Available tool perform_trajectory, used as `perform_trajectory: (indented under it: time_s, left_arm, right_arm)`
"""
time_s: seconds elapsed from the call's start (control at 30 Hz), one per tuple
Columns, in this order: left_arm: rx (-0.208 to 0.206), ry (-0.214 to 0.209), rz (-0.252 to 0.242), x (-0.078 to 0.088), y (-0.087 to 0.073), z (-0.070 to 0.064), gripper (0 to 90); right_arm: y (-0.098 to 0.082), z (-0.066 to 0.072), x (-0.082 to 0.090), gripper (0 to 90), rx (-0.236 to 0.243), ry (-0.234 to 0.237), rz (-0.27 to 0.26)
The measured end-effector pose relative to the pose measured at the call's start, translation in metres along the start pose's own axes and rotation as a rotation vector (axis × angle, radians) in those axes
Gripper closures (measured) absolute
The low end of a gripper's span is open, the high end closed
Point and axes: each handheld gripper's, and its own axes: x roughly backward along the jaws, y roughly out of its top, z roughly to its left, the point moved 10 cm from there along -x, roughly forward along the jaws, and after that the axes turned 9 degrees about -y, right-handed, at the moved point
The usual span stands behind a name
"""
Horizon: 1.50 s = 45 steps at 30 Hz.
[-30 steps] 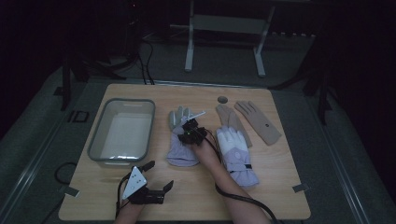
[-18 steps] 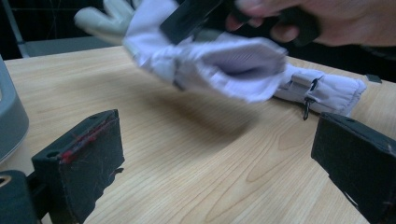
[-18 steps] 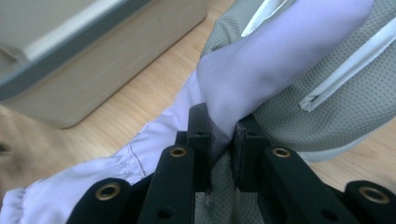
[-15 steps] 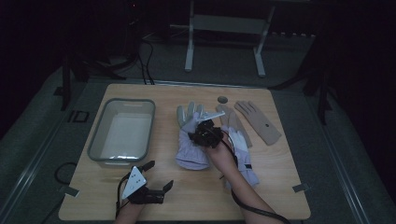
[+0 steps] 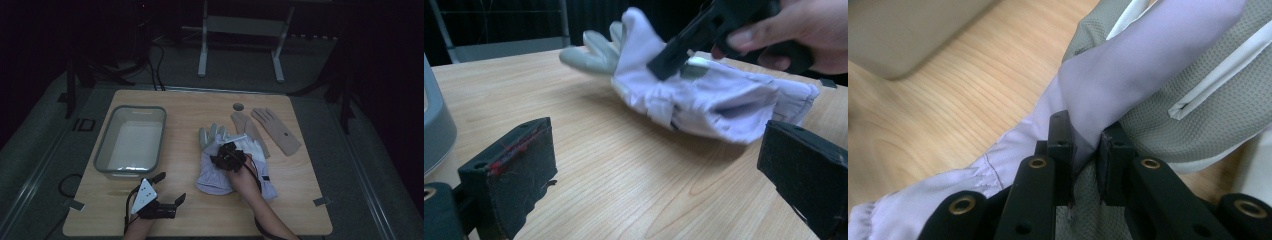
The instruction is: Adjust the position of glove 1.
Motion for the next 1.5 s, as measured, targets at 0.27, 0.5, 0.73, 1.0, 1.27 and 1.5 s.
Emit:
perform_trajectory:
  time_s: [0.27, 0.5, 0.73, 1.0, 1.27, 1.5]
  left_arm:
    - [-0.003, -0.007, -0.001, 0.0, 0.0, -0.001, 2.5]
    - [-0.002, -0.009, 0.005, 0.0, 0.0, -0.001, 2.5]
    - [-0.002, -0.011, 0.005, 0.0, 0.0, -0.001, 2.5]
    - [0.0, -0.009, 0.008, -0.001, 0.0, -0.001, 2.5]
    - [0.003, -0.009, 0.005, 0.0, 0.0, 0.0, 2.5]
    - [0.004, -0.009, 0.005, 0.0, 0.0, 0.0, 2.5]
  right_arm:
    - [-0.007, -0.006, -0.03, 72.2, 0.0, 0.01, 0.055]
    - [-0.003, -0.008, -0.033, 61.8, 0.009, 0.044, 0.061]
    - [0.005, -0.015, -0.016, 45.4, -0.009, 0.055, 0.012]
    - [0.014, -0.025, 0.011, 35.8, -0.013, 0.051, -0.053]
    - [0.016, -0.043, 0.038, 40.0, -0.007, 0.035, -0.095]
    - [0.005, -0.065, 0.053, 38.4, -0.004, -0.01, -0.095]
